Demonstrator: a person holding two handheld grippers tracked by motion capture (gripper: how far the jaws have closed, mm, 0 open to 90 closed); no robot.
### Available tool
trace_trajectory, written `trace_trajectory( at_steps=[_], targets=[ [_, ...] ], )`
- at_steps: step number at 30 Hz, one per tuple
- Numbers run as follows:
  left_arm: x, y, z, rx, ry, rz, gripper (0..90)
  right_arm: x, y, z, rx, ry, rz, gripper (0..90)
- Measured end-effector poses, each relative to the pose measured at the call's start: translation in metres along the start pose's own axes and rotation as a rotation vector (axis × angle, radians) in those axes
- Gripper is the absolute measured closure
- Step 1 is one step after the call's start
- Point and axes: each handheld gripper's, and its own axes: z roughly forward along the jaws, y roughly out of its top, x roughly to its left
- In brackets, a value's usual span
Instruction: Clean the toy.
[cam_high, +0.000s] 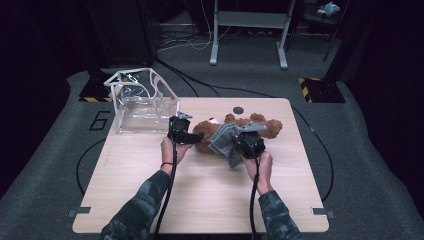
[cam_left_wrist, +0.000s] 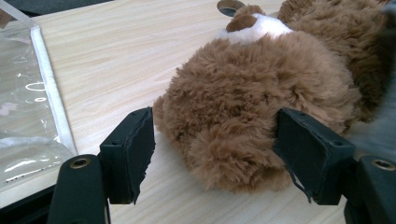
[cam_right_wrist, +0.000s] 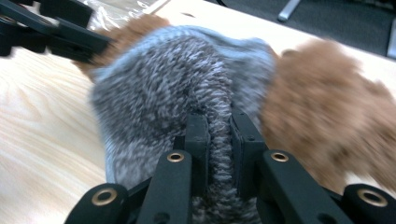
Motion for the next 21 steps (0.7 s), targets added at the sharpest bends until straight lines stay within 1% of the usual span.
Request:
trace_trajectory(
  at_steps=[2, 3, 4, 5, 7, 8, 10, 11, 12, 13, 14, 16, 18, 19, 20, 21],
  targets=[
    [0.0, -0.001, 0.0, -0.002, -0.001, -0.005, 28.4, -0.01, -0.007, -0.008, 0.015, -0.007, 0.011, 79.2],
    [0.0, -0.001, 0.0, -0.002, -0.001, -0.006, 28.3, -0.015, -0.011, -0.011, 0.026, -0.011, 0.01, 79.2],
    [0.0, -0.001, 0.0, -0.003, -0.002, -0.005, 28.3, -0.019, -0.017, -0.015, 0.029, -0.02, 0.022, 79.2],
    [0.0, -0.001, 0.0, -0.001, -0.003, -0.006, 28.4, -0.026, -0.023, -0.018, 0.048, -0.029, 0.027, 79.2],
    [0.0, -0.002, 0.0, -0.004, -0.003, -0.008, 28.4, -0.034, -0.032, -0.022, 0.072, -0.043, 0.053, 79.2],
    [0.0, -0.002, 0.0, -0.003, -0.004, -0.007, 28.4, -0.04, -0.039, -0.024, 0.09, -0.052, 0.056, 79.2],
    [0.001, -0.002, 0.0, -0.001, -0.006, -0.006, 28.3, -0.052, -0.051, -0.027, 0.123, -0.076, 0.085, 79.3],
    [0.001, -0.003, 0.0, -0.005, -0.009, -0.012, 28.2, -0.058, -0.057, -0.029, 0.143, -0.089, 0.103, 79.2],
    [0.001, -0.003, 0.001, -0.008, -0.01, -0.015, 28.3, -0.067, -0.063, -0.03, 0.155, -0.103, 0.124, 79.2],
    [0.002, -0.003, 0.0, -0.005, -0.011, -0.009, 28.2, -0.072, -0.068, -0.032, 0.168, -0.115, 0.146, 79.1],
    [0.002, -0.003, 0.0, 0.001, -0.013, -0.005, 28.3, -0.077, -0.071, -0.033, 0.182, -0.129, 0.153, 79.1],
    [0.001, -0.003, -0.001, -0.004, -0.012, -0.006, 28.3, -0.089, -0.078, -0.035, 0.201, -0.16, 0.168, 78.9],
    [0.001, -0.004, -0.002, -0.004, -0.013, -0.008, 28.3, -0.1, -0.083, -0.037, 0.224, -0.188, 0.196, 78.2],
    [0.002, -0.004, -0.002, -0.005, -0.016, -0.006, 28.3, -0.105, -0.086, -0.038, 0.224, -0.193, 0.207, 76.6],
    [0.002, -0.004, -0.003, -0.002, -0.016, -0.006, 28.3, -0.109, -0.088, -0.038, 0.237, -0.194, 0.221, 72.5],
    [0.001, -0.004, -0.003, -0.007, -0.017, -0.013, 28.3, -0.113, -0.089, -0.038, 0.249, -0.195, 0.224, 67.9]
  ],
)
